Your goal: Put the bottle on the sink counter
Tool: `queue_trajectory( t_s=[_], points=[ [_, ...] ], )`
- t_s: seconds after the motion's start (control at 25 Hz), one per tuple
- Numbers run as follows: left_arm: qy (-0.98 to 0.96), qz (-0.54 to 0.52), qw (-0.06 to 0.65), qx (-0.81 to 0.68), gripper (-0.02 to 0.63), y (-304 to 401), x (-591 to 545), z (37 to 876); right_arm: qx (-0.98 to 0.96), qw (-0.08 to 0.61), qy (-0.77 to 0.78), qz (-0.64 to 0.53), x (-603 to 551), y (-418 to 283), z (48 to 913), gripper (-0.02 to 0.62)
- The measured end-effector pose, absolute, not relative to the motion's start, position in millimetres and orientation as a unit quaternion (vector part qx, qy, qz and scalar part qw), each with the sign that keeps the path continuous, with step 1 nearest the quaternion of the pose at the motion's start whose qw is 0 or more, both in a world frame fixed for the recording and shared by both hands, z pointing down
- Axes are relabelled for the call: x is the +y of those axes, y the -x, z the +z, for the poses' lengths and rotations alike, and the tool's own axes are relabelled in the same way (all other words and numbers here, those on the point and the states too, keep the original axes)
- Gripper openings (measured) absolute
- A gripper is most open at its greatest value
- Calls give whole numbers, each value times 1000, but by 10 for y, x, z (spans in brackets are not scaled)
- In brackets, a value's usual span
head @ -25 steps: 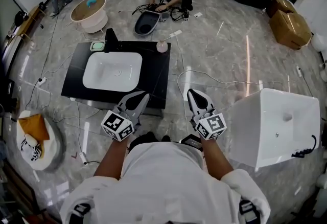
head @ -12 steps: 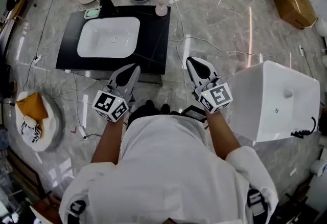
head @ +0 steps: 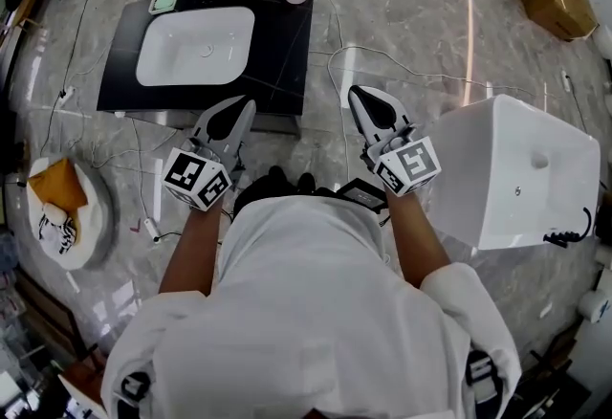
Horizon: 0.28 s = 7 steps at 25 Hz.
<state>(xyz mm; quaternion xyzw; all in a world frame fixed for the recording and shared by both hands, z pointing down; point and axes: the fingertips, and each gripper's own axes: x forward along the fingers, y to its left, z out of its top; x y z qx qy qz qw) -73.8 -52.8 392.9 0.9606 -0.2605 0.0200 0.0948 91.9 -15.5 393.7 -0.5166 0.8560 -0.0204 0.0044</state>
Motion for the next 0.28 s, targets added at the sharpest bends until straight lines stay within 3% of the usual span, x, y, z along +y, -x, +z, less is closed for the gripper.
queue_trajectory(
  t_s=[0.28],
  points=[
    [-964,24,100,-244,17,509,-515,3948,854,4,520,-17,-35,-1081,3967,14]
  ],
)
